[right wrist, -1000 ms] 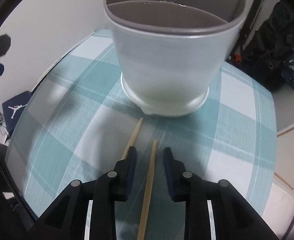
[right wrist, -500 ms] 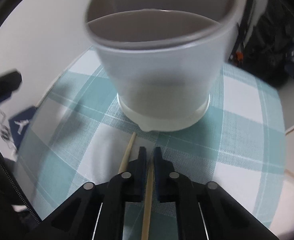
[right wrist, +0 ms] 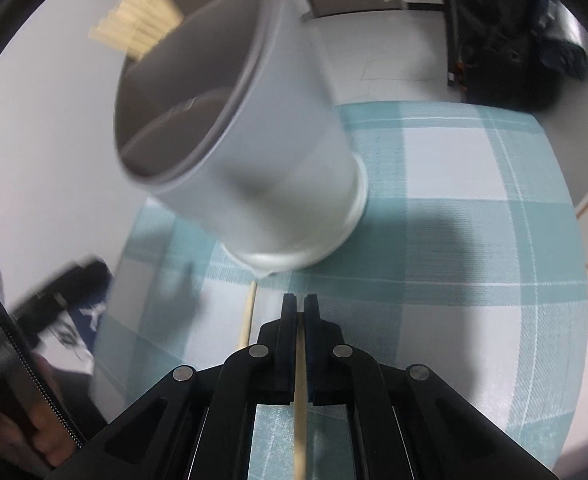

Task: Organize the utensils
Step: 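Grasp the last chopstick with the left tool while the right tool holds its chopstick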

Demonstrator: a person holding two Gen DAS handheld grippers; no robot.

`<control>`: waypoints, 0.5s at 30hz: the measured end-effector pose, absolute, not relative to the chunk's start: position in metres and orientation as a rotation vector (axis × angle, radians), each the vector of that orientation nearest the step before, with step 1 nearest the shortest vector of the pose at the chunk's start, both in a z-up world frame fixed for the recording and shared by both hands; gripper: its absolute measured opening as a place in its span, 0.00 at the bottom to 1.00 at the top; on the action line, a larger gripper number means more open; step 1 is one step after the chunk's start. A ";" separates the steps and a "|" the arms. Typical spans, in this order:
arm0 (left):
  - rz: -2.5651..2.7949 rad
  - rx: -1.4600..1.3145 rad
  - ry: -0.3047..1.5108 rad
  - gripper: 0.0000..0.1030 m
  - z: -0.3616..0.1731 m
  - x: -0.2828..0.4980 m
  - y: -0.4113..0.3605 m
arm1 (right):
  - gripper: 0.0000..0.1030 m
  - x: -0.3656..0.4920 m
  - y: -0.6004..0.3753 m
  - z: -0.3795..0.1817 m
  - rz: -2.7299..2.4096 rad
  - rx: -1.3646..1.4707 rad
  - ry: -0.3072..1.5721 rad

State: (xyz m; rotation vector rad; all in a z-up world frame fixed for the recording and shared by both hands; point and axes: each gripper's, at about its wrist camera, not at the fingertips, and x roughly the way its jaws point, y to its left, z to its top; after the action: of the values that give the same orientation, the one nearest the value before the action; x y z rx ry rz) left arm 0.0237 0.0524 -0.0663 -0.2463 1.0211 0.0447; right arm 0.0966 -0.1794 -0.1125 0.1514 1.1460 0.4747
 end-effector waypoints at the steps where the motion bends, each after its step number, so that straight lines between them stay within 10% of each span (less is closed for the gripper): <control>1: 0.035 -0.253 1.032 0.94 -0.068 0.025 0.051 | 0.03 0.103 -0.179 -0.114 0.474 0.172 1.145; 15: -0.128 -0.152 1.202 0.82 -0.101 0.033 -0.008 | 0.02 0.091 -0.238 -0.093 0.469 0.475 1.064</control>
State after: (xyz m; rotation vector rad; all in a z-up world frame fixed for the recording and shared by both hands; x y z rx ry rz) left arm 0.0334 -0.0080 -0.1010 -0.1519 1.2021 -0.1282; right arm 0.0913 -0.2376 -0.0932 0.4751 1.0641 0.4690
